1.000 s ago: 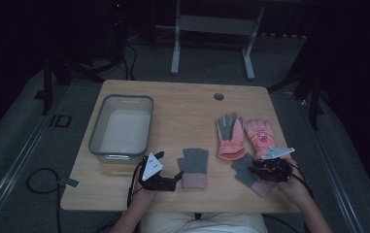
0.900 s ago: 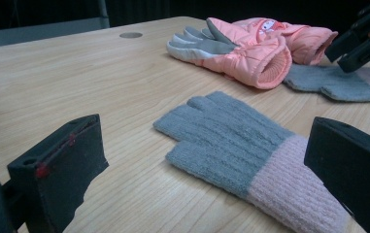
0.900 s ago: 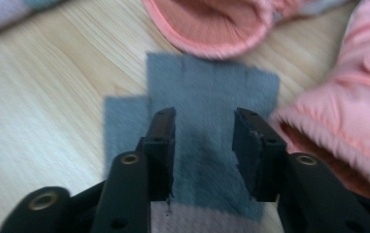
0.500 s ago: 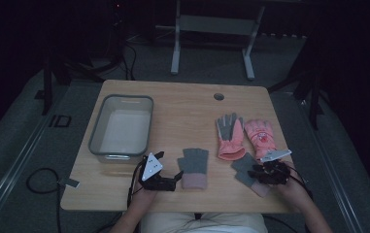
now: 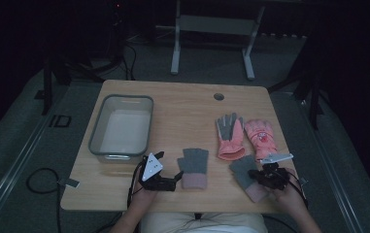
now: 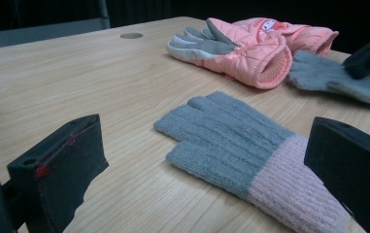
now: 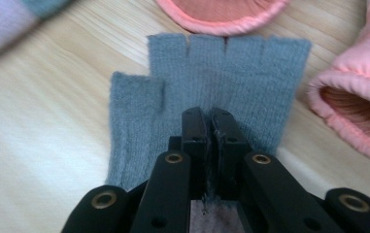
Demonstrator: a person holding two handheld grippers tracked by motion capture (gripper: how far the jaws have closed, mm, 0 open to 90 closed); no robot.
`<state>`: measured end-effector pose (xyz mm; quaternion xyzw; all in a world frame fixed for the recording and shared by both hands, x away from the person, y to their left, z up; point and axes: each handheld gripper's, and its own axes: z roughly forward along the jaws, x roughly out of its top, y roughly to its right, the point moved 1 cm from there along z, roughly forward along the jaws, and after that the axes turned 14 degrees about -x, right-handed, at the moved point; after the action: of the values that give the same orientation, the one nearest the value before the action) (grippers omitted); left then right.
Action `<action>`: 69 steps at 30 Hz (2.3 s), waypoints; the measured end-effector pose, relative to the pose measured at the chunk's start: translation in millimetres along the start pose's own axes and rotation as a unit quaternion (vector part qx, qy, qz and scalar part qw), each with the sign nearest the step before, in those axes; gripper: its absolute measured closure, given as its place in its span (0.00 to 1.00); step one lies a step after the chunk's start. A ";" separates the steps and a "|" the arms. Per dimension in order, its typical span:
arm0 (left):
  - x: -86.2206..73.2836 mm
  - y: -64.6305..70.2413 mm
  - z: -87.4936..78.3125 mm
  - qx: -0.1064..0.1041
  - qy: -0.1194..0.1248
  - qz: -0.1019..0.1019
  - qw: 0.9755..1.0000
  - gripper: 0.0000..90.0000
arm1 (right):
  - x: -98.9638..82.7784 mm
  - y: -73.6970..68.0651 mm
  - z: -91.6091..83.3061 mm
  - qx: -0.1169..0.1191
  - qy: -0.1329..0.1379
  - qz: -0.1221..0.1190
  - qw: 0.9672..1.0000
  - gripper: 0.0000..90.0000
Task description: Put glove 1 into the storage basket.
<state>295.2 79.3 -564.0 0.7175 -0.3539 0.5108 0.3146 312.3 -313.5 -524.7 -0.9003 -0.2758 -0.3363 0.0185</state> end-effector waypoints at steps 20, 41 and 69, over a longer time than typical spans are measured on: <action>0.1 1.0 0.4 0.000 -0.001 0.004 1.000 0.01 | -2.8 -64.9 -15.3 -0.080 0.065 0.228 0.968 0.95; 0.1 1.0 0.3 0.000 -0.001 0.004 1.000 0.01 | -9.9 -66.6 8.2 -0.112 0.045 0.215 0.969 0.84; 0.0 0.7 0.2 0.003 -0.001 0.004 1.000 0.01 | 5.4 -40.0 9.1 -0.002 0.039 -0.088 0.995 0.72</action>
<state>294.7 78.8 -564.0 0.7179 -0.3554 0.5122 0.3097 300.7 -275.0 -534.6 -0.8587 -0.3526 -0.3719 -0.0028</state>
